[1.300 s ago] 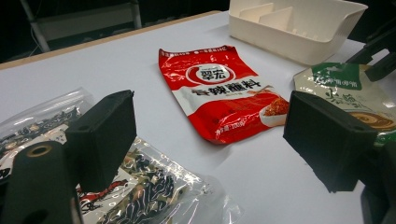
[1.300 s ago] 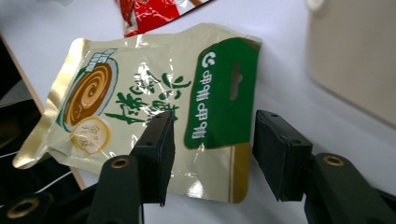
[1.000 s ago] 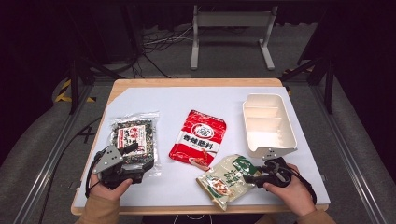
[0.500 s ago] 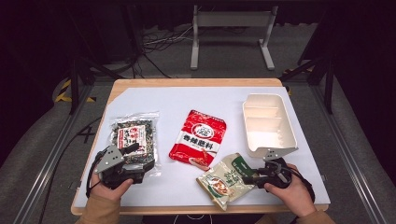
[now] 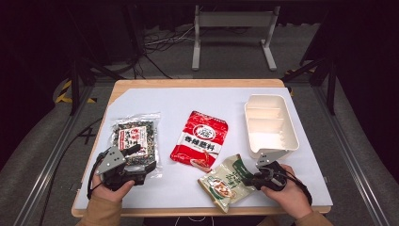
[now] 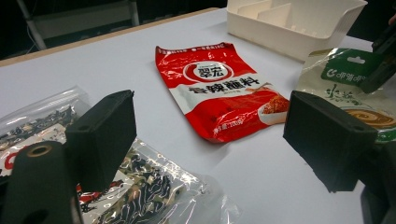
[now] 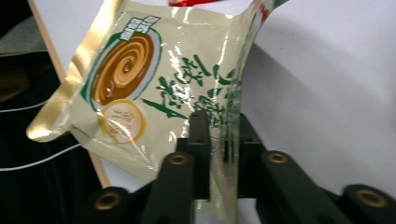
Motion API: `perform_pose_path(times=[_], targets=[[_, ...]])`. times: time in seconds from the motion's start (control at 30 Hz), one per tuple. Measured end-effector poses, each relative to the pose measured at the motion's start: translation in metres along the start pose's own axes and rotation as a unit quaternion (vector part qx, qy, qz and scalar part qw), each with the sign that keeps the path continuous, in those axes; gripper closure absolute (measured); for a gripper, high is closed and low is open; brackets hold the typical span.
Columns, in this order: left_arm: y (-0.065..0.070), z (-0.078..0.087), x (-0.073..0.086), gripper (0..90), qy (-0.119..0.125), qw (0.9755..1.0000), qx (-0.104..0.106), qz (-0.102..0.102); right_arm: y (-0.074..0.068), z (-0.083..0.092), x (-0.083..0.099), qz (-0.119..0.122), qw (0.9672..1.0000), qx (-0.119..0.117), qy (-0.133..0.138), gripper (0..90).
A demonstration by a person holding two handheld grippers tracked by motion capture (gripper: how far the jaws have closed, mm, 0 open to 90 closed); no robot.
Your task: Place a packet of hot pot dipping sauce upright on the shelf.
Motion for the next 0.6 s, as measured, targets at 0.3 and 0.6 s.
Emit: perform_pose_path(times=[0.3, 0.6], targets=[[0.002, -0.002, 0.000, 17.5, -0.004, 1.0000, 0.003, 0.000, 0.002, 0.003, -0.003, 0.010, 0.9999, -0.003, -0.007, 88.7], [0.004, -0.002, -0.001, 17.6, -0.006, 1.0000, 0.001, -0.001, -0.004, 0.019, -0.015, 0.012, 0.9998, -0.013, -0.005, 89.2]])
Point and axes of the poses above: each handheld gripper's, and its own axes: z roughly backward along the jaws, x roughly out of its underside, y roughly to its right, the point moved 5 cm from there along -z, roughly forward along the jaws, and after that the axes turned 12 degrees about -y, right-handed, at the moved point
